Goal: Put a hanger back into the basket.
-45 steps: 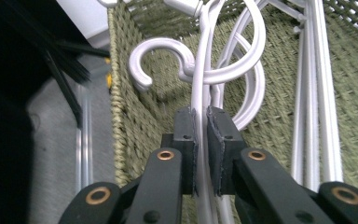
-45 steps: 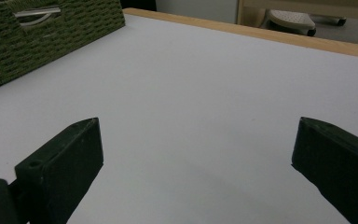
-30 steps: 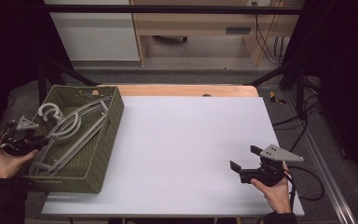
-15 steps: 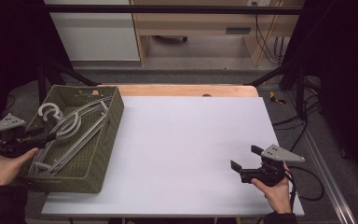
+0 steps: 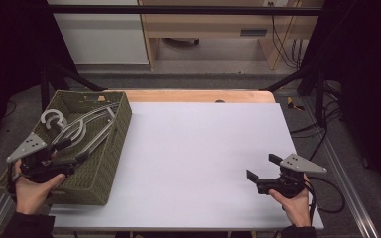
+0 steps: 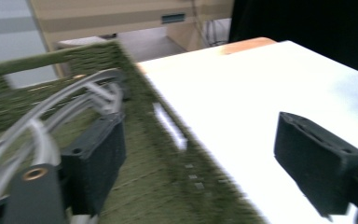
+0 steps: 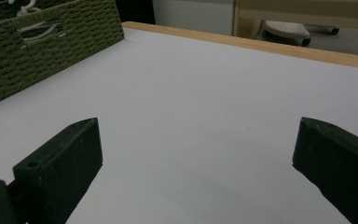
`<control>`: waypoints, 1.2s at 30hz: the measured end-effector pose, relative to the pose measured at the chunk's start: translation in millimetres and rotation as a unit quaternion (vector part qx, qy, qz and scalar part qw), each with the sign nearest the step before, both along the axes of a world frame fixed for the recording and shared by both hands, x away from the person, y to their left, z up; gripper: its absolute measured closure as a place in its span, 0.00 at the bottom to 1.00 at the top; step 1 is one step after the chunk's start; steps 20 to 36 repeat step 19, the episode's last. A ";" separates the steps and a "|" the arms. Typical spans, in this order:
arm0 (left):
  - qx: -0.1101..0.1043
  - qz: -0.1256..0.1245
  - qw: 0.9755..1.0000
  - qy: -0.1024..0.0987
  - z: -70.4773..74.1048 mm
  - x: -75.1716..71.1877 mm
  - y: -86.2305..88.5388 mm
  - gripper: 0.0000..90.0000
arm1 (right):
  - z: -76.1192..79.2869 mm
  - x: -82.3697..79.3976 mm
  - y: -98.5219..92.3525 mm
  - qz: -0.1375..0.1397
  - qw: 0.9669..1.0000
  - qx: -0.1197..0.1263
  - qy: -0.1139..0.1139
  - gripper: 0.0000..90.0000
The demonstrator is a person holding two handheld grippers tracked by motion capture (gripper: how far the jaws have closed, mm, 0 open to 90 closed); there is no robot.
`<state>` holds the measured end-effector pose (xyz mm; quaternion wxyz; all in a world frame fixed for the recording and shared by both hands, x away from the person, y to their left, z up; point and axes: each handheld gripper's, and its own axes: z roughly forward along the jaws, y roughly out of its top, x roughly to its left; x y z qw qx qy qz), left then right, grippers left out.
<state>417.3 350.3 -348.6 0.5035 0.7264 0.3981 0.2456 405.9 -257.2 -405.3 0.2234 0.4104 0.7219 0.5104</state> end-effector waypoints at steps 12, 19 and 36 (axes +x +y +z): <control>-0.005 -0.064 0.998 -0.002 -20.3 -14.2 -54.4 0.10 | 1.3 -2.1 -1.6 -0.002 1.000 0.009 -0.004 0.01; 0.012 -0.084 0.996 0.007 -31.5 -14.5 -64.9 0.09 | 1.3 -2.3 -2.0 -0.001 1.000 0.011 -0.009 0.01; 0.012 -0.084 0.996 0.007 -31.5 -14.5 -64.9 0.09 | 1.3 -2.3 -2.0 -0.001 1.000 0.011 -0.009 0.01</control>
